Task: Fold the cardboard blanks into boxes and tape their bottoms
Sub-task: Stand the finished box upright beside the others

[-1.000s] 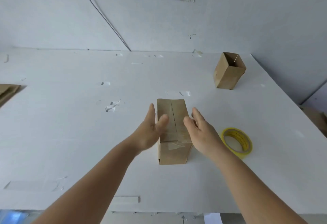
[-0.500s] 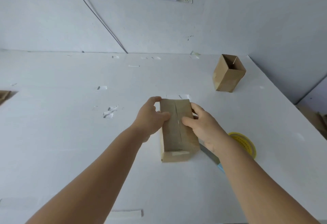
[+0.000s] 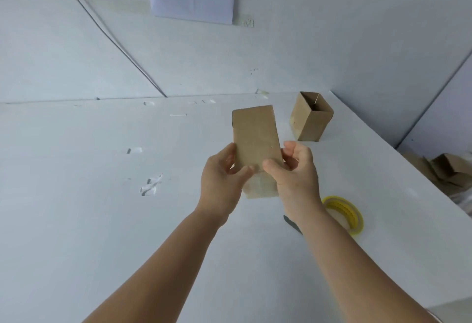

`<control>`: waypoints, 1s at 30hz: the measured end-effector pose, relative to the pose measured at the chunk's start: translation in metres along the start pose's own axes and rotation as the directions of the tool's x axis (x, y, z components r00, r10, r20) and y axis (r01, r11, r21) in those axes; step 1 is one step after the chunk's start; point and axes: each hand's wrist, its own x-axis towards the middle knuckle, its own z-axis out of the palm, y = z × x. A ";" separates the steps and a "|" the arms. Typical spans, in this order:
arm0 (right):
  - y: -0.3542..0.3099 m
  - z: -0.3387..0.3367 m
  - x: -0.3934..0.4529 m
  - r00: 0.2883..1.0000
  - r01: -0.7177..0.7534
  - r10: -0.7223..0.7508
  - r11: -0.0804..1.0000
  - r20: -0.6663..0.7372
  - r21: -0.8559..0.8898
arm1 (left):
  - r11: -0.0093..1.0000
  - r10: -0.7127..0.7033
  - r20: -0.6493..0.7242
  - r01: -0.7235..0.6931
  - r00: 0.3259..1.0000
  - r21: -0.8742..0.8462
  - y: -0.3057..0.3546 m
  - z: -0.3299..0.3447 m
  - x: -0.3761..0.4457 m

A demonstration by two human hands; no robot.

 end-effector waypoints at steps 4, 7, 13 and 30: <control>0.002 0.004 -0.003 0.999 0.024 -0.021 0.995 0.036 -0.095 | 0.993 -0.055 -0.020 0.053 0.998 -0.103 -0.006 -0.013 0.005; 0.009 0.003 -0.004 1.000 0.013 -0.011 0.993 0.019 -0.114 | 0.995 -0.062 0.011 0.063 0.998 -0.071 -0.008 -0.016 0.012; 0.017 -0.008 0.019 0.998 0.065 -0.067 0.978 -0.004 -0.199 | 0.999 -0.025 0.004 0.025 1.000 0.044 -0.017 0.002 0.034; 0.089 -0.054 0.189 0.993 0.082 -0.112 0.882 -0.036 -0.465 | 0.891 -0.028 -0.232 0.130 0.972 0.436 -0.082 0.112 0.181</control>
